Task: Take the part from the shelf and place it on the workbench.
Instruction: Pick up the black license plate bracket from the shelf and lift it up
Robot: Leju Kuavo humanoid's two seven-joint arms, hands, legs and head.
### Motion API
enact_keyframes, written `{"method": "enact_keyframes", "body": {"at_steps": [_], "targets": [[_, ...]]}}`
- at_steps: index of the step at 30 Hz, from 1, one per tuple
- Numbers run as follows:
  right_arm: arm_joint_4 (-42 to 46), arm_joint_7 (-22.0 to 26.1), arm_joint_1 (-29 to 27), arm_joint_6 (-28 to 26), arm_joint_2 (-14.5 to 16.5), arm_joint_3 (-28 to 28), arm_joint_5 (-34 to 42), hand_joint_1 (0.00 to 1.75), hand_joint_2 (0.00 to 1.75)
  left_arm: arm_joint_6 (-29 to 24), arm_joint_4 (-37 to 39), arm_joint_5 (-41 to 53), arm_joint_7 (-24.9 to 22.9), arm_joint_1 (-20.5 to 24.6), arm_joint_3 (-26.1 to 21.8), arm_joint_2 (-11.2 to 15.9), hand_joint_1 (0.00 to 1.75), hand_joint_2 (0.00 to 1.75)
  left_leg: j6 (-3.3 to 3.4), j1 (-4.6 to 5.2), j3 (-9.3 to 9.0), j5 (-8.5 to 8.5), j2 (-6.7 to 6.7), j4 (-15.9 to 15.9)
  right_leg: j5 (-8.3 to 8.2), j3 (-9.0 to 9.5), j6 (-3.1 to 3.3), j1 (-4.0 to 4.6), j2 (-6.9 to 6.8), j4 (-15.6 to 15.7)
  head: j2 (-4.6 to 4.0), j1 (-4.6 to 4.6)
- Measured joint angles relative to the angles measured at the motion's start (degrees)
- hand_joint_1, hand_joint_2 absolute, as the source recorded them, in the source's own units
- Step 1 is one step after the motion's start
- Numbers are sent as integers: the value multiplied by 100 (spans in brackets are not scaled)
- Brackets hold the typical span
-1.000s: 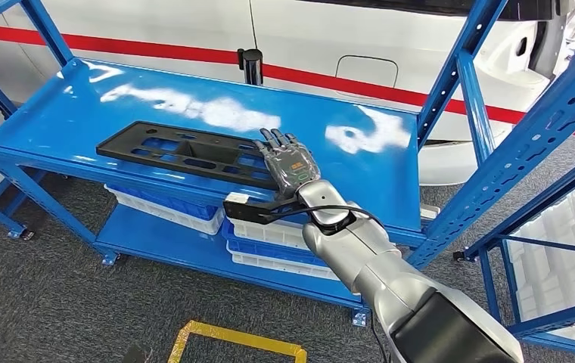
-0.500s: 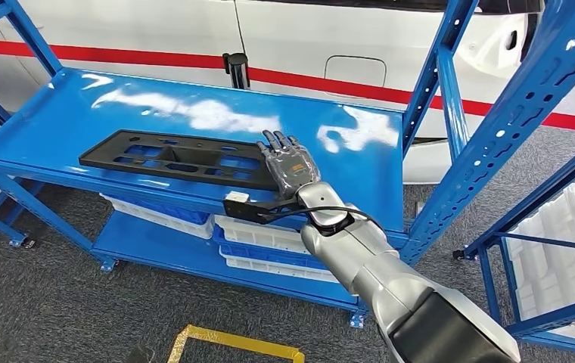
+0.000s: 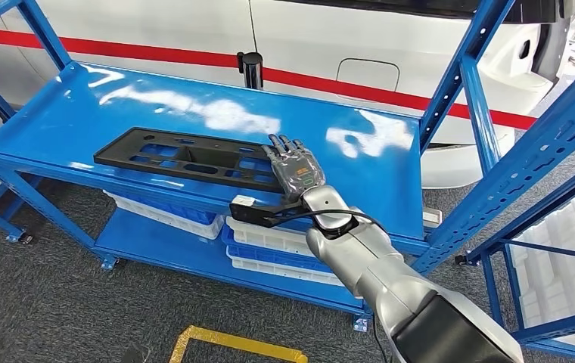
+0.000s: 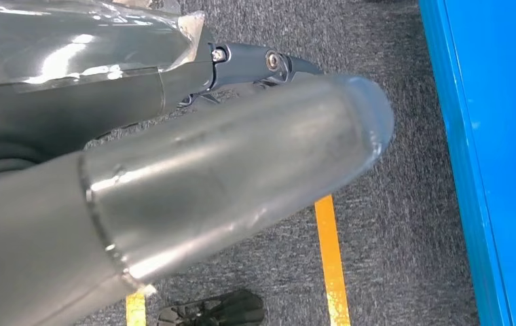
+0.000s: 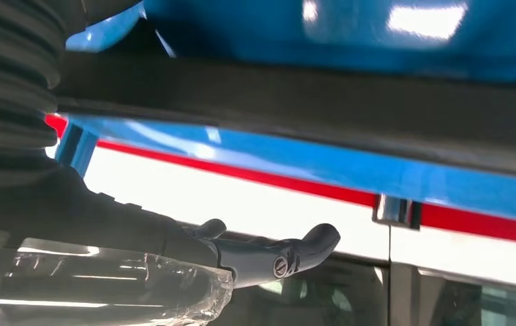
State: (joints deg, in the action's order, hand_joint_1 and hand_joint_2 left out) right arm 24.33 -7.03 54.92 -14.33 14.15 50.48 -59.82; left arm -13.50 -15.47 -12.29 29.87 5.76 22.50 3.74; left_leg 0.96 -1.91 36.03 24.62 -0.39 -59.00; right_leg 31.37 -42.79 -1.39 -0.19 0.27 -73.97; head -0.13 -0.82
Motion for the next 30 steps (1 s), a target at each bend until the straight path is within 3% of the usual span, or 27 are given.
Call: {"method": "enact_keyframes", "body": {"at_steps": [2, 3, 5, 9, 13, 20, 30], "targets": [[-2, 15, -2, 8, -7, -9, 28, 161, 175, -30, 0, -42, 55, 1, 0, -8, 0, 0, -17, -1, -16, 9, -7, -1, -338, 378, -49, -10, -7, 819, 0, 4], [-2, 26, 2, 14, -7, -15, 44, 172, 175, -72, -1, -82, 121, 2, -1, -14, 0, 0, -37, 7, -24, 19, -9, -2, -482, 569, -45, 1, -11, 1200, 0, 3], [-2, 50, -1, 26, -11, -25, 70, 173, 175, -266, -6, -186, 333, 2, -5, -24, 0, 0, -58, 25, -30, 47, -11, -16, -634, 757, 1, -1, -15, 1567, 0, 1], [-3, 102, -17, 29, -33, -51, 118, 171, 175, -944, -48, -364, 727, -4, -77, -68, 0, 0, -48, 8, -55, 42, 1, 17, -667, 770, 24, 10, 9, 1575, 0, 1], [-1, 165, -7, -24, -69, -86, 134, 170, 175, -1640, -290, -290, 798, -56, -168, -110, 0, 175, -102, 5, -94, 23, 8, 77, -663, 773, 38, 14, 16, 1574, 0, -1], [1, 272, 27, -119, -106, -137, 129, 173, 175, -1749, -422, -240, 800, -63, -271, -162, 0, 175, -165, 0, -117, 20, 13, 98, -652, 785, 86, 23, 16, 1572, 0, 2], [228, 739, 91, -266, -109, -215, 377, 166, 175, -1845, -522, -149, 803, -78, -430, -178, 0, 175, -168, 22, -134, 19, 13, 97, -655, 805, 88, 12, 15, 1572, 0, 3]]}}
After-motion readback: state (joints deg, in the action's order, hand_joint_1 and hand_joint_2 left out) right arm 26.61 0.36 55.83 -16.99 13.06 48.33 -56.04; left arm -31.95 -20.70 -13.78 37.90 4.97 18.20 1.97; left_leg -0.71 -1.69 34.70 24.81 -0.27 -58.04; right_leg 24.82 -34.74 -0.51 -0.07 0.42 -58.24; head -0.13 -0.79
